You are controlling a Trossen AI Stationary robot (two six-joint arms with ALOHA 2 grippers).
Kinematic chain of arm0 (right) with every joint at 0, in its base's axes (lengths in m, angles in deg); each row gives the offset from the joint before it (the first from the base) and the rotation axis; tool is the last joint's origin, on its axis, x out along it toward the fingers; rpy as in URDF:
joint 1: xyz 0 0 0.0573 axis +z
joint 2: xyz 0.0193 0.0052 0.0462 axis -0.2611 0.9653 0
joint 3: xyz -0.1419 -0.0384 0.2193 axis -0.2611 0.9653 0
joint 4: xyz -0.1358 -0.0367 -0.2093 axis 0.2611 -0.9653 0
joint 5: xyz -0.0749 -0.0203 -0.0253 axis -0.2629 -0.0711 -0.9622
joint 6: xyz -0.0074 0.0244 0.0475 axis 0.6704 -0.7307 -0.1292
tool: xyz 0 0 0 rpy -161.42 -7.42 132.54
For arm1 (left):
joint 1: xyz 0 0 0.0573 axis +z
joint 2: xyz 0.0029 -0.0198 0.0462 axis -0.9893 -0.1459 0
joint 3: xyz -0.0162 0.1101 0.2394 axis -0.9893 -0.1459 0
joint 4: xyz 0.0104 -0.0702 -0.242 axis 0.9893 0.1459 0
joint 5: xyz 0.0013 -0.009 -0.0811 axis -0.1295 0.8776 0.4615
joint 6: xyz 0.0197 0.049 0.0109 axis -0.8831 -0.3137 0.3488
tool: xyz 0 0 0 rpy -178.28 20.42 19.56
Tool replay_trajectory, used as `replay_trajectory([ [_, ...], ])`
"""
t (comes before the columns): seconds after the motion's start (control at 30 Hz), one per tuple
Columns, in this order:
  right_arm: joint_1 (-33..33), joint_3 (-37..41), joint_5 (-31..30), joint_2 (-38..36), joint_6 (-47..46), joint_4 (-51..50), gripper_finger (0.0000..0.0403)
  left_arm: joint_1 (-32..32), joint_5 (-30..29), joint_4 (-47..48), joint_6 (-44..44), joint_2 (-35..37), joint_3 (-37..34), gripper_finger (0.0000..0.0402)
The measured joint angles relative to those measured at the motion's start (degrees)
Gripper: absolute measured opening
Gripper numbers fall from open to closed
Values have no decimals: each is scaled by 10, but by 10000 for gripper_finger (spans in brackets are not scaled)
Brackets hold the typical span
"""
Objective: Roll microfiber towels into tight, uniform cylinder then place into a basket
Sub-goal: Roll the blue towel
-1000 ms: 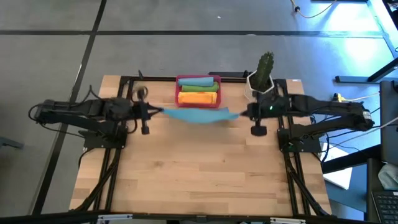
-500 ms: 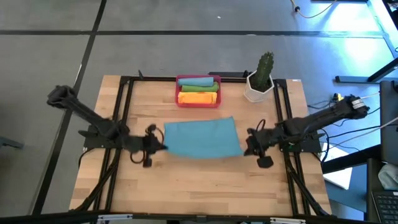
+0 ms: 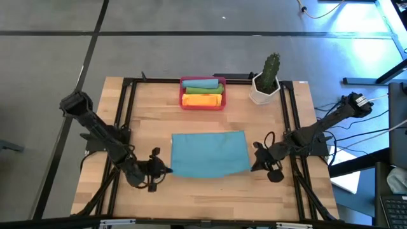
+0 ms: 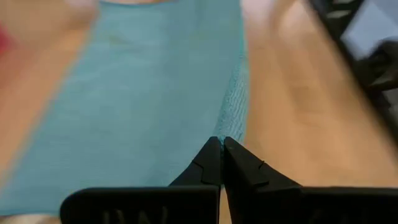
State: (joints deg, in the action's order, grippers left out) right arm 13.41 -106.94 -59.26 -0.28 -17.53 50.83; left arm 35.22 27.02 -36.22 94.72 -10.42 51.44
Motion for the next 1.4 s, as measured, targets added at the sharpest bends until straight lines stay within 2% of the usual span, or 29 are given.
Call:
replay_trajectory([
  [0.2, -79, -16, -60, 0, 28, -77, 5, 22, -139, 122, -45, 55, 0, 0],
  [0.3, -126, -16, -87, 0, 29, -119, 5, 57, -162, 196, -41, 86, 0, 0],
  [0.4, -167, -16, -109, 0, 34, -145, 5, 101, -153, 245, -31, 100, 0, 0],
  [0.5, -206, -15, -114, 2, 51, -144, 5, 154, -103, 267, -42, 98, 0, 0],
  [0.7, -264, -14, -114, 44, 81, -138, 6, 240, -22, 221, -85, 89, -31, 0],
  [1.0, -316, -13, -103, 156, 120, -83, 6, 311, -12, 155, -155, 89, -60, 3],
  [1.2, -332, -13, -103, 177, 119, -61, 16, 346, 11, 156, -181, 89, -60, 53],
  [1.4, -334, -13, -127, 170, 122, -59, 78, 367, -2, 157, -196, 90, -59, 111],
])
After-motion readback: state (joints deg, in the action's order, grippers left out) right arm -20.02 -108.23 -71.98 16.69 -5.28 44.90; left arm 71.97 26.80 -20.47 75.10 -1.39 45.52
